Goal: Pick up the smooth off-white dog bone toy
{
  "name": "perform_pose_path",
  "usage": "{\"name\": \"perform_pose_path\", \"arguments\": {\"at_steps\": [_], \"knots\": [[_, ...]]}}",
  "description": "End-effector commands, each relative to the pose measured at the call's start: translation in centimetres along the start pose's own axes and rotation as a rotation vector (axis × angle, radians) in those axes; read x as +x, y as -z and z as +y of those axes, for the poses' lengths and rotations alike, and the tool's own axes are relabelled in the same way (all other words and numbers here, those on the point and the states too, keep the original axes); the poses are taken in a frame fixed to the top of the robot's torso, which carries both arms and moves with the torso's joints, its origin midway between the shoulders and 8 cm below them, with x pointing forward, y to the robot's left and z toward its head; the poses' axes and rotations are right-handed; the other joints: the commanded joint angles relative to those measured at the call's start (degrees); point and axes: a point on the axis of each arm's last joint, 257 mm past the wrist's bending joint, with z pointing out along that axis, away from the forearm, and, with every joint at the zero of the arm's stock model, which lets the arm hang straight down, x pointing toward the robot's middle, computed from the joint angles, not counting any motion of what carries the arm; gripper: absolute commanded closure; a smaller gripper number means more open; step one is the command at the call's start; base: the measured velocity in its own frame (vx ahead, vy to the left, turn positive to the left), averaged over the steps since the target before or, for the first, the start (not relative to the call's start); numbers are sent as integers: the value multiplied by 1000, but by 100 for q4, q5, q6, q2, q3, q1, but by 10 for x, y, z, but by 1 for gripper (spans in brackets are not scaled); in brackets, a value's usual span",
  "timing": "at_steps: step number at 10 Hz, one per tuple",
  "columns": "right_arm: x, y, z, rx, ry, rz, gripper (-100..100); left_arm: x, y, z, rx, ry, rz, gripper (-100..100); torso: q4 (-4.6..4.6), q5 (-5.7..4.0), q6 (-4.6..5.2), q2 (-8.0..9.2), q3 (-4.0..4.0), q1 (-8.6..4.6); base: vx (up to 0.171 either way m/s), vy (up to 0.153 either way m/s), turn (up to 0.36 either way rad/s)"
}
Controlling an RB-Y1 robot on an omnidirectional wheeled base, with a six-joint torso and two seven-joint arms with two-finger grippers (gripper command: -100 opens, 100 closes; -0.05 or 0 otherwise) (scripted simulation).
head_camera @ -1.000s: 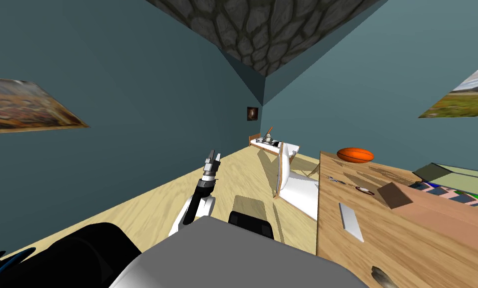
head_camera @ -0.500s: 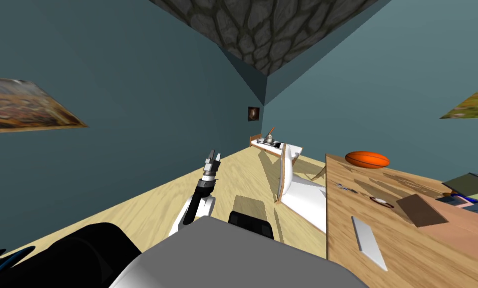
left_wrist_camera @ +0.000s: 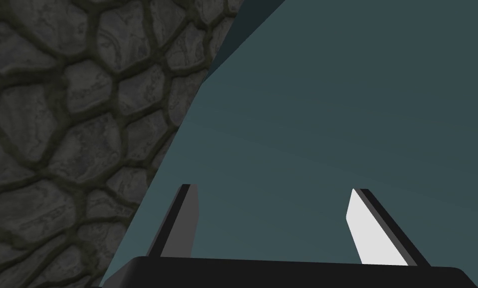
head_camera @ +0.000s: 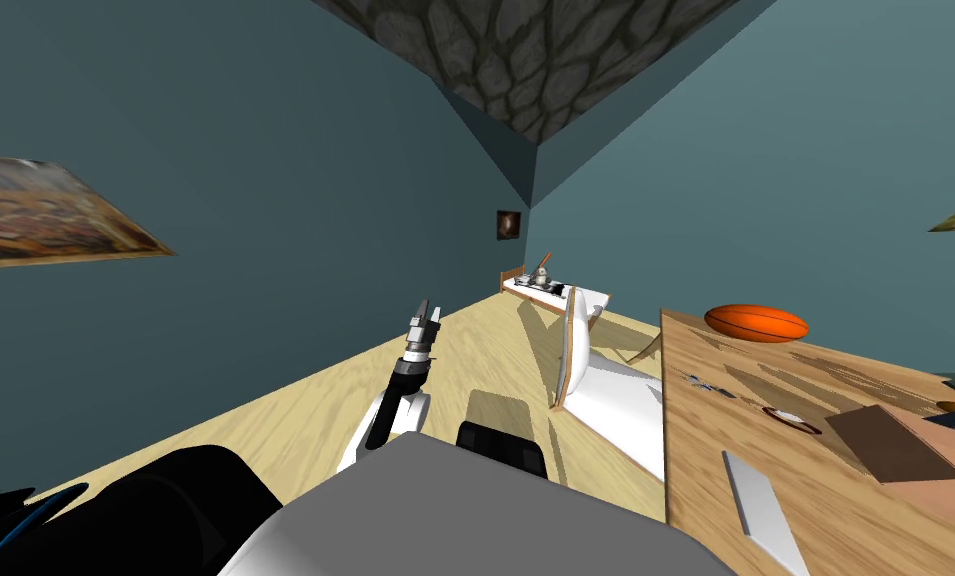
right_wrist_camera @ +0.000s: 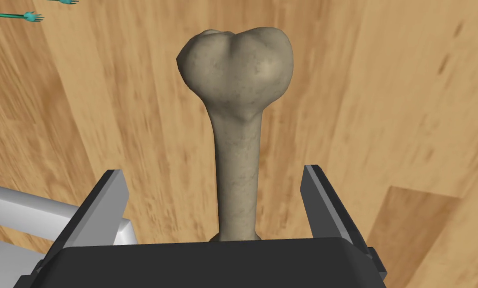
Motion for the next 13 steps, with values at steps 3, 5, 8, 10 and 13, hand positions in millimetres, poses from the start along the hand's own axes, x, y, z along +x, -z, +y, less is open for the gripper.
{"name": "perform_pose_path", "arguments": {"at_steps": [3,5,8,10,13], "knots": [[16,-3,7,-10,-33,12,-100,0,0,0,0,0,0,0,1,0,0,4,3,3,-7,10,79],[18,-5,12,-14,-50,6,-100,0,0,0,0,0,0,0,1,1,4,6,3,1,-3,5,41],[35,-5,19,-19,-55,27,-100,0,0,0,0,0,0,0,1,1,0,5,3,2,-6,9,81],[42,-6,24,-20,-67,32,-100,0,0,0,0,0,0,0,1,1,1,5,3,3,-6,10,77],[45,-10,33,-20,-107,20,-100,0,0,0,0,0,0,0,1,2,4,6,4,2,-7,11,90]]}}
